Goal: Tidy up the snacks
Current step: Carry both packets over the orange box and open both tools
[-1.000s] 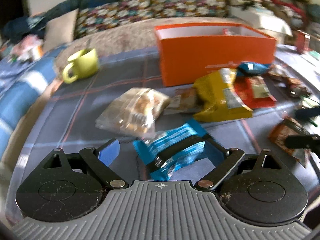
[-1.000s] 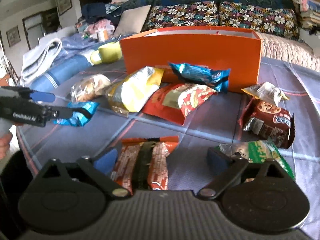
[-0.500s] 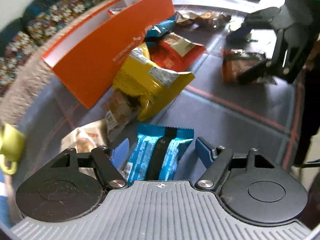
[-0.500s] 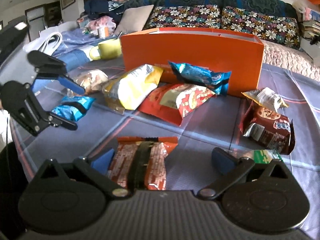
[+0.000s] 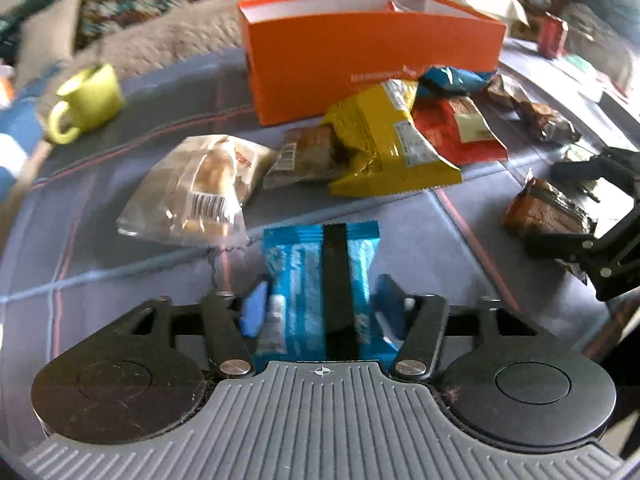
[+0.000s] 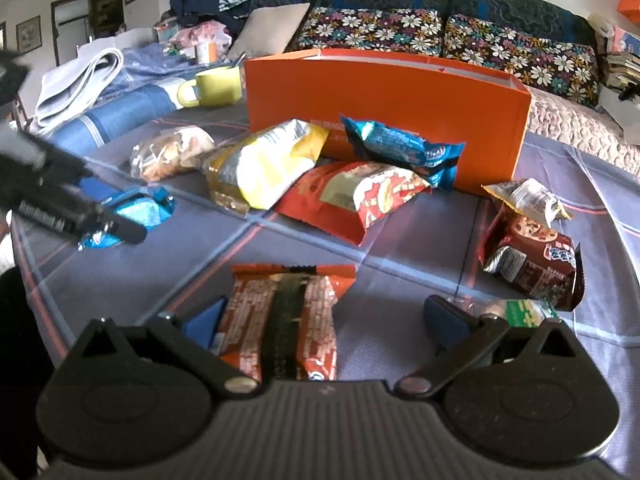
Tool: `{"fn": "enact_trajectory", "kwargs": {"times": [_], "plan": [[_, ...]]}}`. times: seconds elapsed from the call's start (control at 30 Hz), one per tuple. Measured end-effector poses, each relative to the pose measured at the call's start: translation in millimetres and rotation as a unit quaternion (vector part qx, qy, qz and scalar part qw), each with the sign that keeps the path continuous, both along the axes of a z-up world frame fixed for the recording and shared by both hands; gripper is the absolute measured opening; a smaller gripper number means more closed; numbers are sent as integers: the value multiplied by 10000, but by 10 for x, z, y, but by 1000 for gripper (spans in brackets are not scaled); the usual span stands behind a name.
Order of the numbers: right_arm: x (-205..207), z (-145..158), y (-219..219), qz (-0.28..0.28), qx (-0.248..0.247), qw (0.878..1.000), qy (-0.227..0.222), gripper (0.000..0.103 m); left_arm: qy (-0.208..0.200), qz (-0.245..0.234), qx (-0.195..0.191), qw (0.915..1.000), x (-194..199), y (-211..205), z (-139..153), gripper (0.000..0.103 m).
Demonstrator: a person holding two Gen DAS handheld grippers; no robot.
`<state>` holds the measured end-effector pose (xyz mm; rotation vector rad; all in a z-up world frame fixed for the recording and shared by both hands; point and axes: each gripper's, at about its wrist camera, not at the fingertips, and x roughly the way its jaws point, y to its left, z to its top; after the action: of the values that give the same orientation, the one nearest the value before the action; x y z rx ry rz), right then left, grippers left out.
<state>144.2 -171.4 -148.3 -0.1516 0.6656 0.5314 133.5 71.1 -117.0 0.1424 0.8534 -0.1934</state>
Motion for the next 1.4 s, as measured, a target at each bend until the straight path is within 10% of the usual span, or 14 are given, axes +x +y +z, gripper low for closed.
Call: {"fn": "enact_trajectory", "kwargs": {"times": [0.07, 0.27, 0.4, 0.53, 0.93, 1.4], "plan": [[3, 23, 0, 38, 148, 9999, 66, 103, -209, 115, 170, 9996, -93, -69, -11, 63], [-80, 68, 40, 121, -12, 9999, -109, 102, -279, 175, 243, 9992, -86, -92, -61, 66], [-96, 5, 61, 157, -180, 9997, -44, 94, -66, 352, -309, 9989, 18, 9, -86, 48], [-130, 64, 48, 233, -122, 9996, -122, 53, -144, 487, -300, 9983, 23, 17, -52, 16], [-37, 608, -214, -46, 1176, 9925, -324, 50, -565, 603, -898, 9925, -28, 37, 464, 15], [1866, 1154, -84, -613, 401, 9910, -1118, 50, -1145, 430, -1216, 9850, 1778, -133, 1163, 15]]}}
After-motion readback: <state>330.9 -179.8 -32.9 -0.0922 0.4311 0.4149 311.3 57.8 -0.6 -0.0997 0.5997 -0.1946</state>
